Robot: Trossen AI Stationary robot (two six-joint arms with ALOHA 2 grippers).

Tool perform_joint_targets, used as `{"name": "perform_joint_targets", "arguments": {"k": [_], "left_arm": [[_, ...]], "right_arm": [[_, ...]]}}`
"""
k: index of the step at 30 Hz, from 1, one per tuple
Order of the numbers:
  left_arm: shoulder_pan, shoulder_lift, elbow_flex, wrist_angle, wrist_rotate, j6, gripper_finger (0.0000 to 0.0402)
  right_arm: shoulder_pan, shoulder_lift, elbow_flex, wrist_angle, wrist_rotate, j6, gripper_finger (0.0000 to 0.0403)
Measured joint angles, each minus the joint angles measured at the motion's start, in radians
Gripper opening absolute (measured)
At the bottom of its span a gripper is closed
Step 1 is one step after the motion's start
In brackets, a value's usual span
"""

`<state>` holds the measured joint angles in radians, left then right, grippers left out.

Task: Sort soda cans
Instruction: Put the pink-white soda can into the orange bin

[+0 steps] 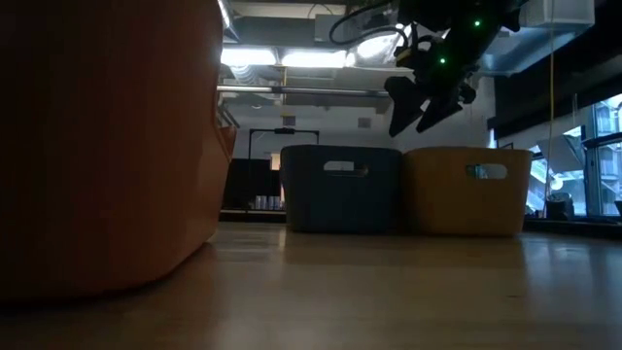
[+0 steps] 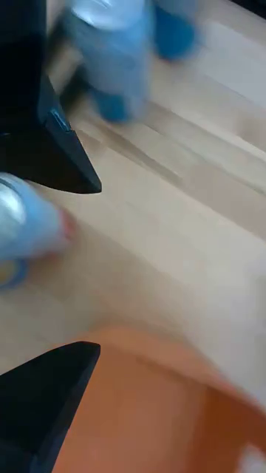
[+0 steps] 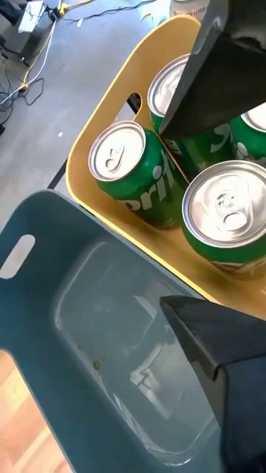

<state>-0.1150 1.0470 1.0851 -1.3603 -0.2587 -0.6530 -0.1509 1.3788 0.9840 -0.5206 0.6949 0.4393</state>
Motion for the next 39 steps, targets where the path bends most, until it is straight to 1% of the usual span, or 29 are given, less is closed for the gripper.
{"name": "perform_joint_targets", "arguments": {"k": [5, 8, 11, 16, 18, 23, 26, 31, 35, 39], "left_arm": [[0.026, 0.001, 0.000, -0.173, 0.000, -0.116, 0.0333], [0.032, 0.000, -0.001, -0.212, 0.007, -0.150, 0.0333], [0.039, 0.000, -0.028, -0.209, 0.045, -0.144, 0.0333], [0.060, 0.001, -0.108, -0.210, 0.074, -0.106, 0.0333], [0.069, 0.001, -0.134, -0.211, 0.108, -0.103, 0.0333], [0.078, 0.001, -0.161, -0.199, 0.166, -0.092, 0.0333], [0.078, 0.000, -0.175, -0.196, 0.168, -0.072, 0.0333], [0.078, 0.000, -0.233, -0.184, 0.175, -0.052, 0.0333], [0.078, 0.001, -0.270, -0.111, 0.179, -0.037, 0.0333], [0.078, 0.001, -0.278, -0.072, 0.186, -0.021, 0.0333]], "right_arm": [[0.000, 0.000, 0.000, 0.002, -0.010, 0.000, 0.0358], [0.000, 0.000, 0.000, 0.003, -0.018, 0.000, 0.0358], [0.000, 0.000, 0.000, 0.003, -0.020, 0.000, 0.0358], [0.000, 0.000, 0.000, 0.002, -0.035, -0.002, 0.0358], [0.000, 0.000, 0.000, 0.002, -0.035, -0.002, 0.0358], [0.000, 0.000, 0.000, 0.002, -0.034, -0.002, 0.0358], [0.000, 0.000, 0.000, 0.002, -0.034, -0.003, 0.0358], [0.000, 0.000, 0.000, 0.002, -0.034, -0.002, 0.0358], [0.000, 0.000, 0.000, 0.002, -0.034, -0.002, 0.0358], [0.000, 0.000, 0.000, 0.002, -0.034, -0.002, 0.0358]]}}
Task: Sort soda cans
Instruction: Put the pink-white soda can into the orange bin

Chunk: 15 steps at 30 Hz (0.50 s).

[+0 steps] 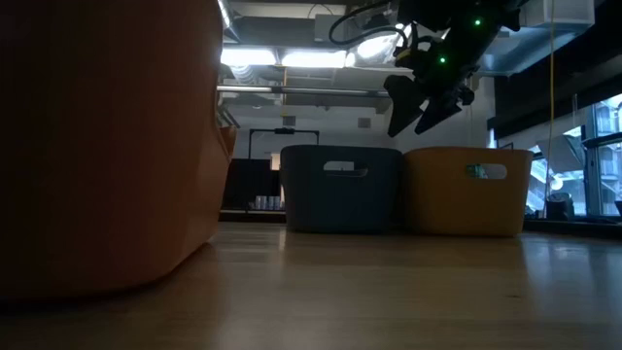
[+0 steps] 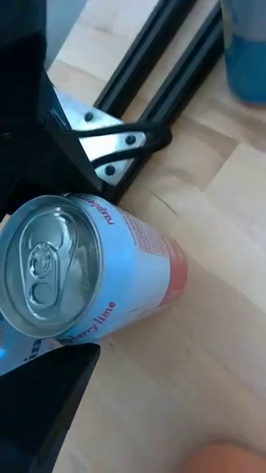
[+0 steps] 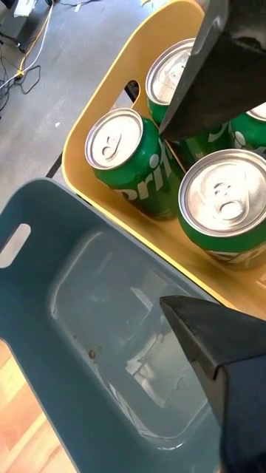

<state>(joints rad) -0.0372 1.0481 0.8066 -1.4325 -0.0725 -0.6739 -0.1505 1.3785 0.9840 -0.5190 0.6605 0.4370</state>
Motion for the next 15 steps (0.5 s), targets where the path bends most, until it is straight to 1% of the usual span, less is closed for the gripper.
{"name": "perform_joint_targets", "arguments": {"k": [3, 8, 15], "left_arm": [[0.000, 0.000, 0.000, 0.001, 0.003, 0.005, 0.0333], [0.000, 0.000, 0.000, 0.000, 0.007, 0.024, 0.0333], [0.000, 0.023, -0.003, 0.003, 0.011, 0.047, 0.0333]], "right_arm": [[0.000, 0.000, -0.008, 0.012, 0.000, 0.000, 0.0358], [0.000, 0.000, -0.066, 0.089, -0.002, 0.000, 0.0358], [0.000, 0.000, -0.132, 0.156, -0.055, 0.002, 0.0358]]}}
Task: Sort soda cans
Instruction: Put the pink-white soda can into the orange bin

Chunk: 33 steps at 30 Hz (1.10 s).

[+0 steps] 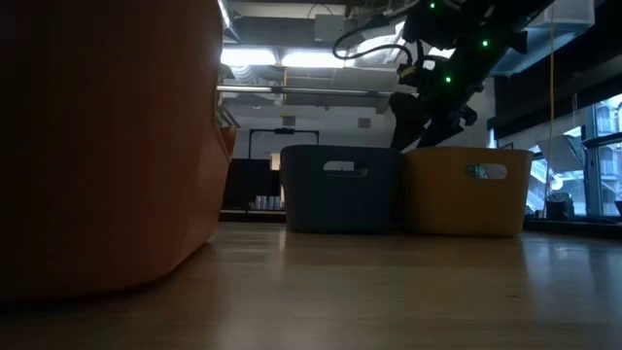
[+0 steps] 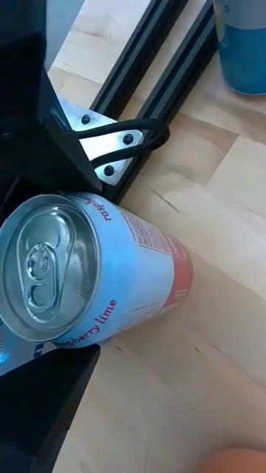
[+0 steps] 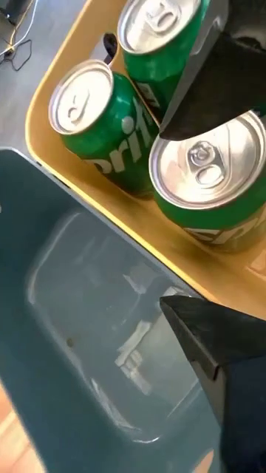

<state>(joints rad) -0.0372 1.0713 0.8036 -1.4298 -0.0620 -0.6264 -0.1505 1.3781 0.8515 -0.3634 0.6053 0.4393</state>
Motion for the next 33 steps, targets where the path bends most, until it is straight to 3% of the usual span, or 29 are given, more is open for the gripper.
{"name": "perform_joint_targets", "arguments": {"k": [20, 33], "left_arm": [[0.000, 0.060, 0.008, -0.007, 0.003, 0.036, 0.0288], [0.000, 0.062, 0.157, -0.143, -0.020, 0.028, 0.0286]], "right_arm": [[0.001, 0.000, -0.008, 0.023, -0.023, -0.002, 0.0358], [0.001, 0.000, -0.008, 0.023, -0.023, -0.003, 0.0358]]}}
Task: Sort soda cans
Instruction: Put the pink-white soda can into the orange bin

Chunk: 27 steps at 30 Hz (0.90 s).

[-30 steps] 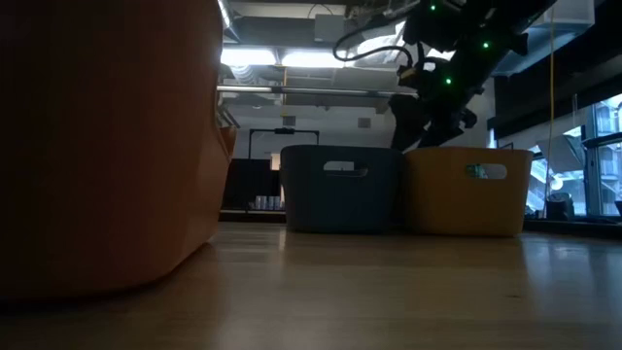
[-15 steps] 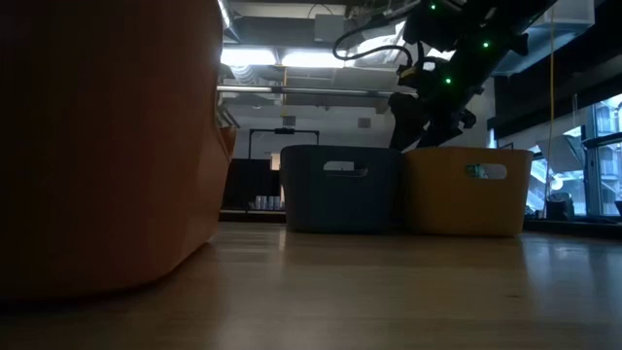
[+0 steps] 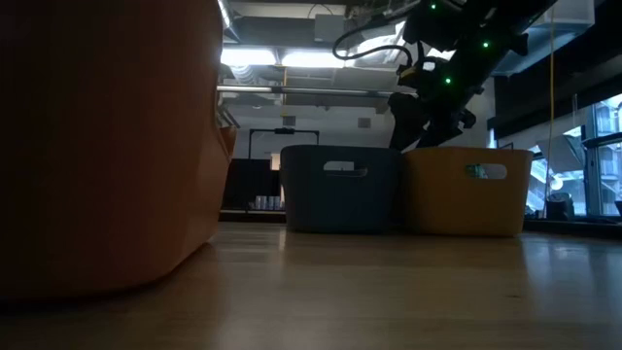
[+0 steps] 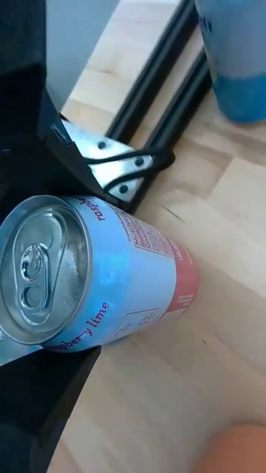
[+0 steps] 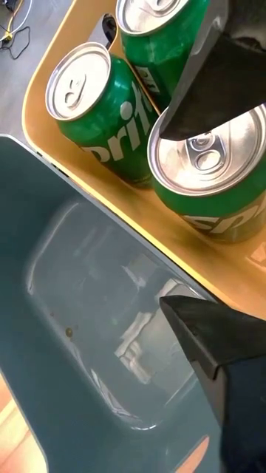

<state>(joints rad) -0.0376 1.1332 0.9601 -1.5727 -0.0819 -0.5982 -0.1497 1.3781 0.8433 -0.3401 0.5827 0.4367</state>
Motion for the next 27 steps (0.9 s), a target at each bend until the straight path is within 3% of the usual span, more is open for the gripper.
{"name": "perform_joint_targets", "arguments": {"k": [19, 27], "left_arm": [[0.000, -0.001, 0.354, 0.020, -0.166, 0.024, 0.0285], [-0.061, 0.018, 0.396, 0.156, -0.163, 0.051, 0.0285]], "right_arm": [[0.000, 0.000, 0.000, 0.003, -0.035, 0.000, 0.0358], [-0.001, 0.000, 0.000, 0.003, -0.035, 0.000, 0.0358]]}}
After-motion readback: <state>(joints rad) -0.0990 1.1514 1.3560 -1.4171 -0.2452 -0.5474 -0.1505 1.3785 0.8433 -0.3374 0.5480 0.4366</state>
